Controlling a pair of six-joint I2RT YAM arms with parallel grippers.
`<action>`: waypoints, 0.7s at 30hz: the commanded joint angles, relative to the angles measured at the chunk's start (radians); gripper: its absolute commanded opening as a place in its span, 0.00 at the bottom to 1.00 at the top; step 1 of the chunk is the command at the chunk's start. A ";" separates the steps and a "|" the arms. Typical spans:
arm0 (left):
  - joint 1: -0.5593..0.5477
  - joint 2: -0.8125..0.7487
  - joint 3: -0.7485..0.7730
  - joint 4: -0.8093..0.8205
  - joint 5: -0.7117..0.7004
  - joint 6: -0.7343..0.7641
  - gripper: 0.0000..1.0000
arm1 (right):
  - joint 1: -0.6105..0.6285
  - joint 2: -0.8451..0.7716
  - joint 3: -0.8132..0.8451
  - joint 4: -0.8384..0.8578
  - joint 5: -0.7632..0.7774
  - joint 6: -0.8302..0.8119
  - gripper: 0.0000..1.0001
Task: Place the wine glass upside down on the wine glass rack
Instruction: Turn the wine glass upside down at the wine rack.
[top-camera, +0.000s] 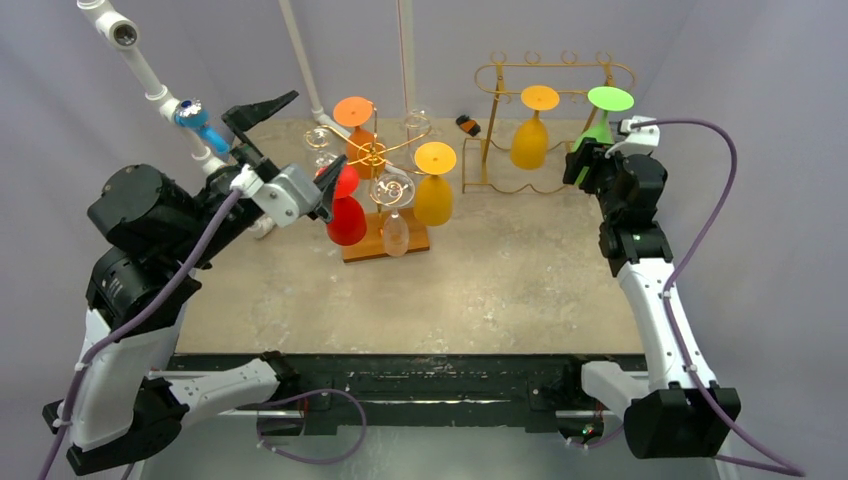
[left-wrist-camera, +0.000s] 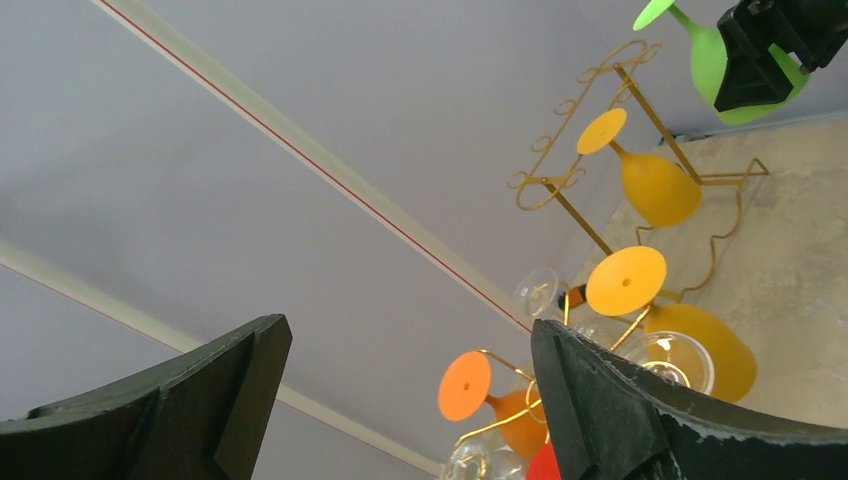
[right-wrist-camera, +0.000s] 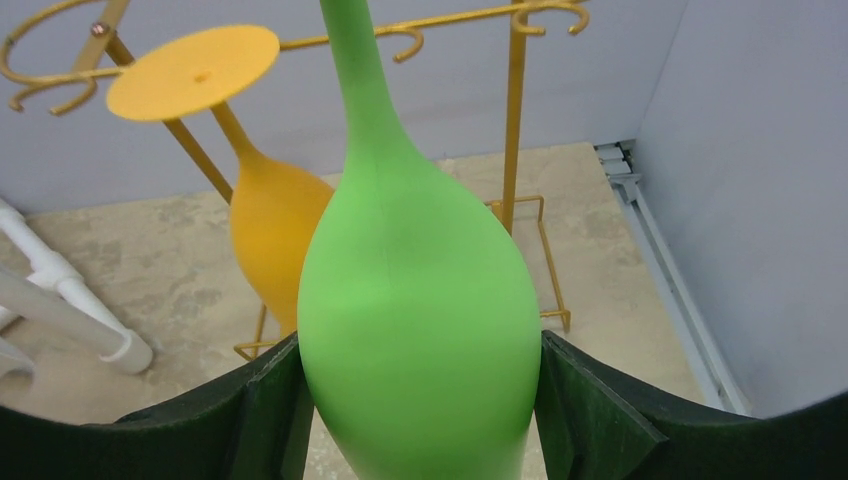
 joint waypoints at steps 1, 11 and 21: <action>0.003 0.025 0.036 -0.127 -0.068 -0.144 1.00 | -0.006 -0.003 -0.078 0.200 0.002 -0.059 0.49; 0.003 0.067 0.023 -0.231 -0.086 -0.293 1.00 | -0.005 0.084 -0.118 0.328 0.008 -0.083 0.48; 0.003 0.064 -0.029 -0.224 -0.096 -0.285 1.00 | -0.005 0.224 -0.056 0.416 0.005 -0.091 0.48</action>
